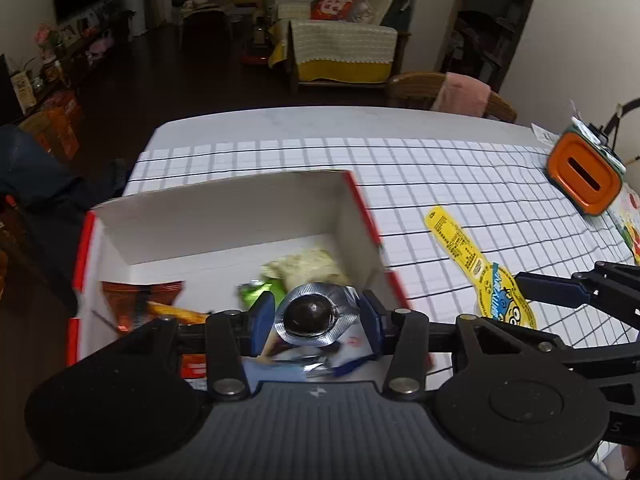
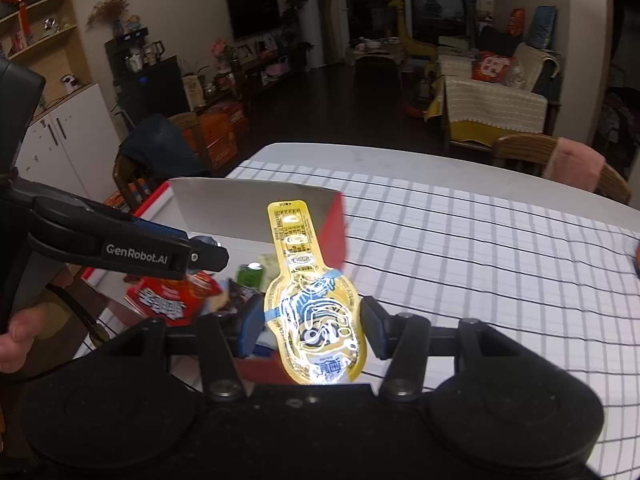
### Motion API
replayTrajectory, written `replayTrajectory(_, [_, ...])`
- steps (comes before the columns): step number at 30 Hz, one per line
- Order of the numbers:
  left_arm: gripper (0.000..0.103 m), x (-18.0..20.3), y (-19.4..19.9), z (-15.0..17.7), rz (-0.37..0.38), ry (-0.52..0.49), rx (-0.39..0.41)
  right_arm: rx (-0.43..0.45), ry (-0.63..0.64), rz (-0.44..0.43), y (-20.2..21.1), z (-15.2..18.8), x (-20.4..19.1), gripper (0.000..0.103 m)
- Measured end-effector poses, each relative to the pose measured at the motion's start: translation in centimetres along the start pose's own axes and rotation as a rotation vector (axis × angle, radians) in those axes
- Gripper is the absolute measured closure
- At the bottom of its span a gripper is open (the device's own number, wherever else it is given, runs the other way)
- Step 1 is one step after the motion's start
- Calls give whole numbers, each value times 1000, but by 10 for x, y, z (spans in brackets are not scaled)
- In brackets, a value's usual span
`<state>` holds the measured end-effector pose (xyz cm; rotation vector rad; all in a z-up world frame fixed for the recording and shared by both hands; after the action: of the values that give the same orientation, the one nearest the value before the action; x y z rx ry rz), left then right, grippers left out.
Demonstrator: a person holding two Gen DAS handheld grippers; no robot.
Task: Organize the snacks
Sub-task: 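Carry the chocolate and Minion pack over the box with both tools, then open both tools to drop the chocolate and Minion pack into the box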
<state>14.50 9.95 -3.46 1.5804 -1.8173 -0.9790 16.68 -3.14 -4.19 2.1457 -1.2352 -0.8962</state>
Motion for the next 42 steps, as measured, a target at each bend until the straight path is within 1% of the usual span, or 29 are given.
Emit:
replayTrajectory(8, [58, -54, -3, 12, -30, 43, -19, -36, 13, 8, -39, -9, -40, 52])
replayTrajectory(11, [58, -73, -10, 15, -46, 61, -38, -57, 15, 19, -55, -11, -49, 52])
replayTrajectory(15, [58, -94, -25, 18, -97, 59, -74, -99, 9, 45, -82, -13, -57, 52])
replayTrajectory(19, [58, -113, -39, 20, -103, 85, -106, -128, 19, 73, -108, -15, -68, 52])
replayTrajectory(24, [58, -114, -53, 17, -97, 40, -126, -165, 48, 97, -135, -20, -74, 52])
replayTrajectory(27, [57, -111, -58, 13, -76, 14, -141, -190, 54, 115, -148, -20, -73, 52])
replayTrajectory(30, [57, -108, -67, 9, -68, -17, -177, -220, 53, 126, -158, -20, -71, 52])
replayTrajectory(34, [57, -104, -74, 6, -46, -37, -211, -240, 53, 138, -163, -17, -70, 51])
replayTrajectory(38, [56, -102, -75, 4, -40, -48, -215, -247, 44, 143, -163, -16, -68, 51])
replayTrajectory(42, [56, -101, -74, 4, -42, -49, -214, -245, 28, 135, -162, -14, -66, 49])
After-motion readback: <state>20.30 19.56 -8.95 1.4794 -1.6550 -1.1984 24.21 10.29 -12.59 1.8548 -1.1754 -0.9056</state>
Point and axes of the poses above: each gripper's, at about its wrist camera, not at the fingertips, and y roughly against the way its jaws point, x to its right, z to its underside, the point moved 1 cm from there along -y, roughly the way its jaws point, and after that the axes turned 15 degrees about -y, right-handed, at the moved point
